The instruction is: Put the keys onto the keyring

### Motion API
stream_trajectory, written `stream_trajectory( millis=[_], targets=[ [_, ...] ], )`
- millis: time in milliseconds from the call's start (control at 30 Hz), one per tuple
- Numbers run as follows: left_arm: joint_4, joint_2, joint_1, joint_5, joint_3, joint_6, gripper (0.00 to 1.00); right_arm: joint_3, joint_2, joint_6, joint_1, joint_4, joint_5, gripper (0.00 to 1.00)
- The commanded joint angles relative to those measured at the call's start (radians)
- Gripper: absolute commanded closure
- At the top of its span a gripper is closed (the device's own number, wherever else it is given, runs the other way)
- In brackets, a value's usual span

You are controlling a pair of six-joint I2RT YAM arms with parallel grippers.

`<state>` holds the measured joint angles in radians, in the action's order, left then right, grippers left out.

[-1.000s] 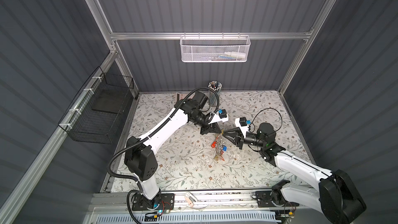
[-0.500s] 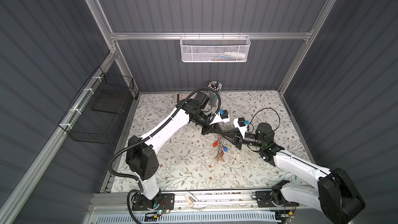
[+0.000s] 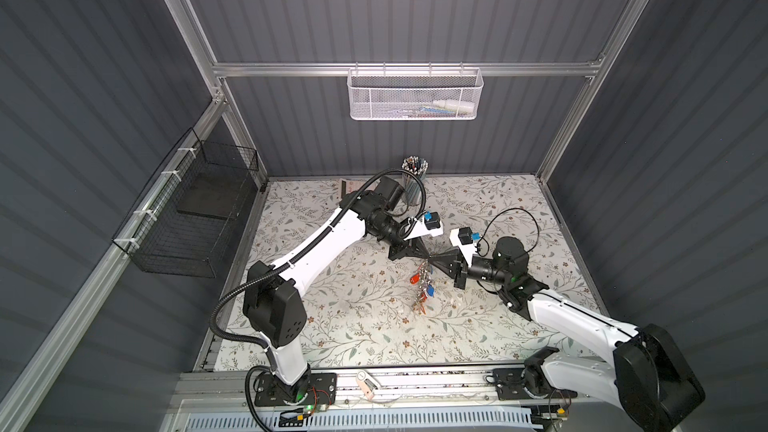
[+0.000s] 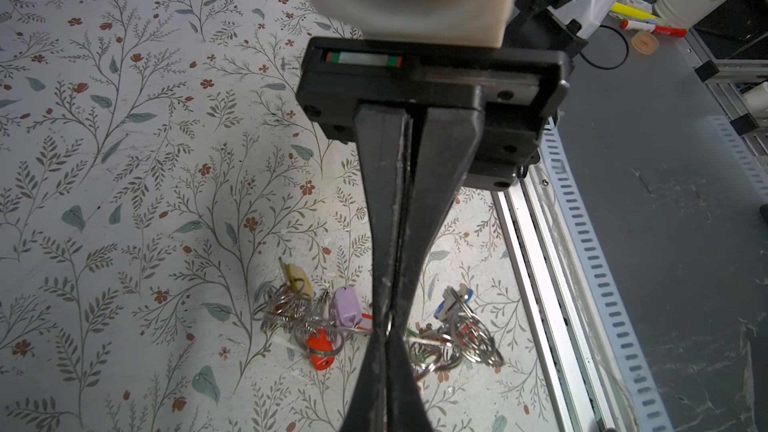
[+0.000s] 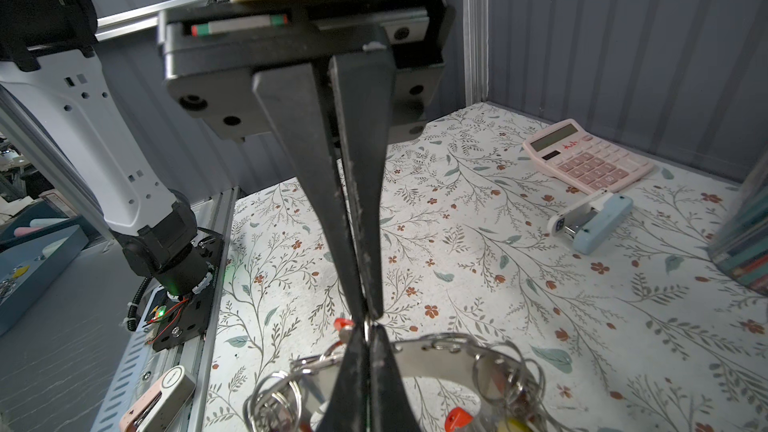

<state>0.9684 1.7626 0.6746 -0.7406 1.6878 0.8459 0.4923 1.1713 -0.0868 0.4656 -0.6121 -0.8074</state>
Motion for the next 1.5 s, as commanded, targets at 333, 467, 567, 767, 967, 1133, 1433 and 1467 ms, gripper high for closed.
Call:
stream_trajectory(
  millis=[333, 467, 567, 767, 967, 1133, 1433, 1467],
  targets=[
    [-0.519, -0.221, -0.059, -0.051, -0.247, -0.440, 0.44, -0.006, -0.045, -0.011, 0.005, -0.042, 0.021, 1.00],
    [-0.738, -0.324, -0.075, -0.017, -0.449, -0.671, 0.35, -0.020, -0.046, -0.018, 0.005, -0.079, 0.025, 1.00],
    [-0.819, -0.363, -0.076, -0.034, -0.553, -0.795, 0.27, -0.026, -0.046, -0.023, 0.004, -0.102, 0.016, 1.00],
    [-0.941, -0.338, -0.079, -0.097, -0.666, -0.994, 0.26, -0.030, -0.046, -0.036, 0.005, -0.125, -0.001, 1.00],
    [-1.016, -0.318, -0.079, -0.118, -0.690, -1.080, 0.27, -0.029, -0.042, -0.040, 0.005, -0.132, -0.004, 1.00],
    [-0.999, -0.291, -0.080, -0.143, -0.686, -1.079, 0.39, -0.028, -0.039, -0.040, 0.006, -0.135, -0.003, 1.00],
    [-0.976, -0.287, -0.080, -0.226, -0.695, -1.036, 0.62, -0.027, -0.032, -0.042, 0.006, -0.141, 0.000, 1.00],
    [-0.973, -0.285, -0.080, -0.231, -0.697, -1.033, 0.64, -0.029, -0.031, -0.042, 0.005, -0.141, 0.001, 1.00]
  ],
)
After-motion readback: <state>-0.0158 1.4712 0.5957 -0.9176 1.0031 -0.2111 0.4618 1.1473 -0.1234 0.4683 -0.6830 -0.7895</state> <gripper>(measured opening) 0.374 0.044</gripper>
